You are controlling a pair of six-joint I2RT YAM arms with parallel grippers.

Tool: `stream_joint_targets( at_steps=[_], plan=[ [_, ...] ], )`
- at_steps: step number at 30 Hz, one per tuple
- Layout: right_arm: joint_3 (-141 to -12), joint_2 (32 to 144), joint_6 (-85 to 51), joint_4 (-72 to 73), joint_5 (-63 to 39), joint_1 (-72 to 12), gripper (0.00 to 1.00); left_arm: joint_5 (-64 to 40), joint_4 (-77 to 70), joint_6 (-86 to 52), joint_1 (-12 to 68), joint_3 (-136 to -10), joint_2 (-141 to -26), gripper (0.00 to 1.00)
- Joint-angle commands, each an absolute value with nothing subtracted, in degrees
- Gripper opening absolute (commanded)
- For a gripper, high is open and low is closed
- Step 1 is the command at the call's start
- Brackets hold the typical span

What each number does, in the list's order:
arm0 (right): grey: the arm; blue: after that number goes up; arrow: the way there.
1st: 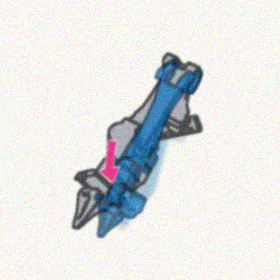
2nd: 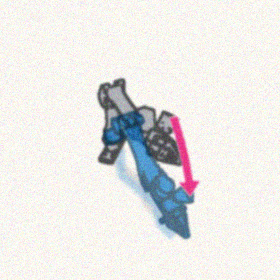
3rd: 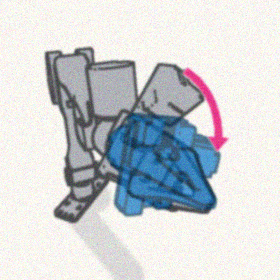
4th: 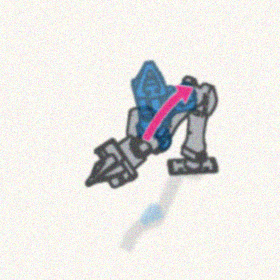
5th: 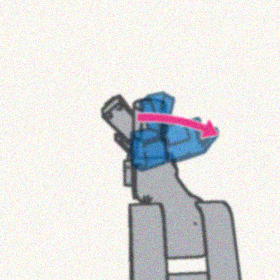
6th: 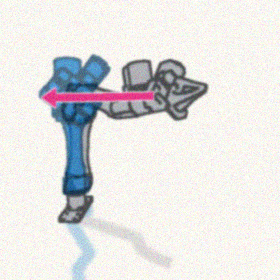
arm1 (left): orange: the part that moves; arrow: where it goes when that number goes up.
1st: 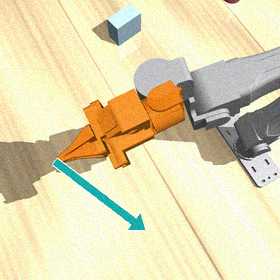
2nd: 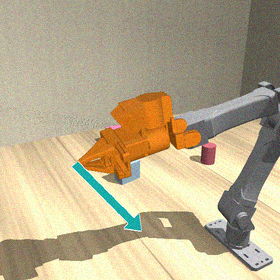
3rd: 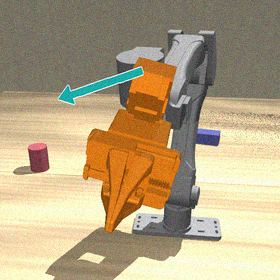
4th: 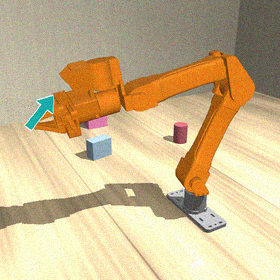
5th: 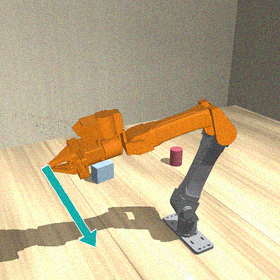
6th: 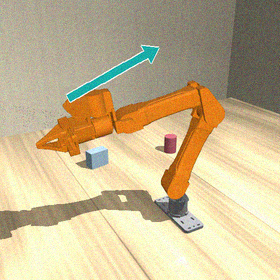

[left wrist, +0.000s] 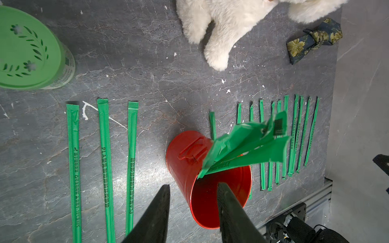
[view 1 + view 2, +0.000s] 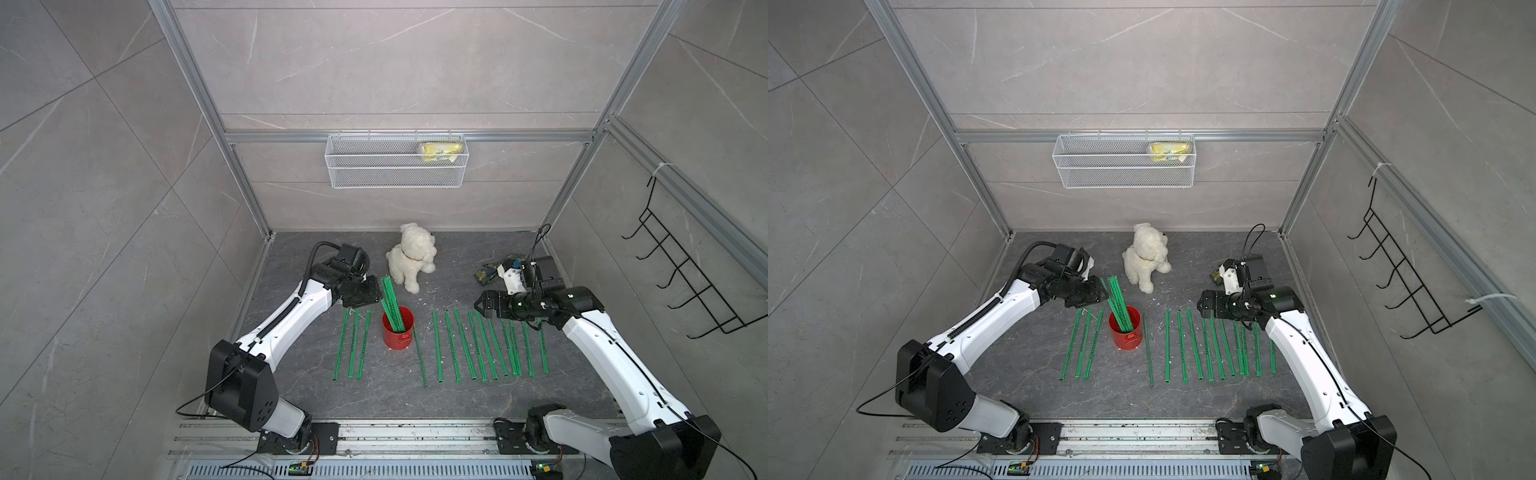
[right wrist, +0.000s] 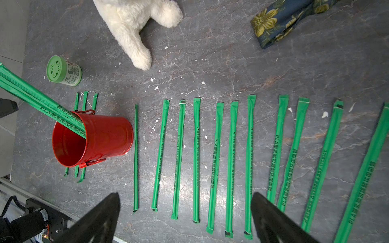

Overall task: Take the straws out of the storage container
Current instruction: Pick up the straw from the container.

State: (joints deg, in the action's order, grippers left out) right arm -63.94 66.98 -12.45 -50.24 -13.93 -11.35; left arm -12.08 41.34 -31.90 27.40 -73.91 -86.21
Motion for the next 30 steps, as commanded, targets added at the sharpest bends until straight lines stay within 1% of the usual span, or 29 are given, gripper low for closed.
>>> stream_joint_targets(
  at_steps=[1, 11, 18, 21, 30],
  plan=[
    [-63.19, 66.18, -12.83, -50.28, -13.80, -11.71, 1.00, -11.48, 40.00, -32.64, 27.65, -76.04, -86.98, 0.41],
    [-63.30, 66.71, -12.48, -50.53, -13.69, -11.68, 1.00, -12.05, 39.47, -32.42, 27.92, -77.93, -90.03, 0.36],
    [-63.12, 66.80, -12.33, -50.54, -13.45, -11.69, 1.00, -12.30, 39.55, -32.18, 28.69, -78.49, -91.32, 0.27],
    [-63.19, 66.67, -12.34, -50.60, -13.46, -11.71, 1.00, -11.94, 39.80, -32.08, 29.25, -78.77, -91.58, 0.21],
    [-62.93, 66.45, -12.48, -50.22, -13.71, -11.69, 1.00, -10.32, 43.59, -30.79, 30.93, -81.74, -91.32, 0.13]
  ],
)
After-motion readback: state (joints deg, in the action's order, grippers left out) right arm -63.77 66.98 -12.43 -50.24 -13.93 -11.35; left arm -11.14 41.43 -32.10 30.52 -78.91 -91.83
